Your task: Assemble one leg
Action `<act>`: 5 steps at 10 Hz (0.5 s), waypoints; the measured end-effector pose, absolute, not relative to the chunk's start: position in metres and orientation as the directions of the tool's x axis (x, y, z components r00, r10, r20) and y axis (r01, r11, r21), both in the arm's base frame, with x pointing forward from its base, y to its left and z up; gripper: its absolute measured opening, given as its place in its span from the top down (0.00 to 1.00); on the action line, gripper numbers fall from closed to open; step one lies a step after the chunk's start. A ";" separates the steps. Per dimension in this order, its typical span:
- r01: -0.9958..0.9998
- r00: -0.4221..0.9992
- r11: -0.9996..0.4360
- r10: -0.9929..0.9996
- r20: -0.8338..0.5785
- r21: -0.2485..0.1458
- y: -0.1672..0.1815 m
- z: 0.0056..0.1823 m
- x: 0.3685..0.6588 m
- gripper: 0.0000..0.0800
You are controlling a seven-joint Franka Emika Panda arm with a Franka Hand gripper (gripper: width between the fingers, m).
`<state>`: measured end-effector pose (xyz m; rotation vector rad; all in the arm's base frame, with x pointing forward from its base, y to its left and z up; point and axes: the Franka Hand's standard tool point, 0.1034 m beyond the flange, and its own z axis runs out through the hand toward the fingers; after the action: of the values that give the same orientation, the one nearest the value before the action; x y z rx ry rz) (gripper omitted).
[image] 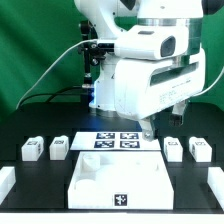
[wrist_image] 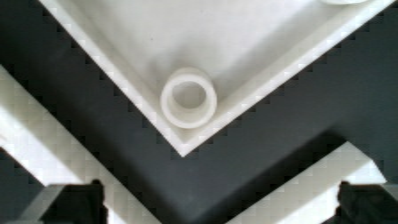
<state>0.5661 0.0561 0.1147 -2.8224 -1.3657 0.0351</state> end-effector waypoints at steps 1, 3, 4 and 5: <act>0.784 0.620 -0.621 0.784 -0.018 -0.016 0.056 0.114 0.566 0.19; 0.795 0.606 -0.606 0.795 -0.018 -0.016 0.056 0.114 0.566 0.19; 0.814 0.580 -0.581 0.814 -0.018 -0.018 0.056 0.113 0.564 0.19; 0.831 0.556 -0.556 0.831 0.004 0.004 0.057 0.108 0.553 0.19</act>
Offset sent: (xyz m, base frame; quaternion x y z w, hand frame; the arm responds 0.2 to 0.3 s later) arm 0.0000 0.0000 0.0000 0.0000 0.0000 -0.0899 0.9960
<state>0.5533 0.0571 0.1080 -2.7719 -1.4815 -0.0085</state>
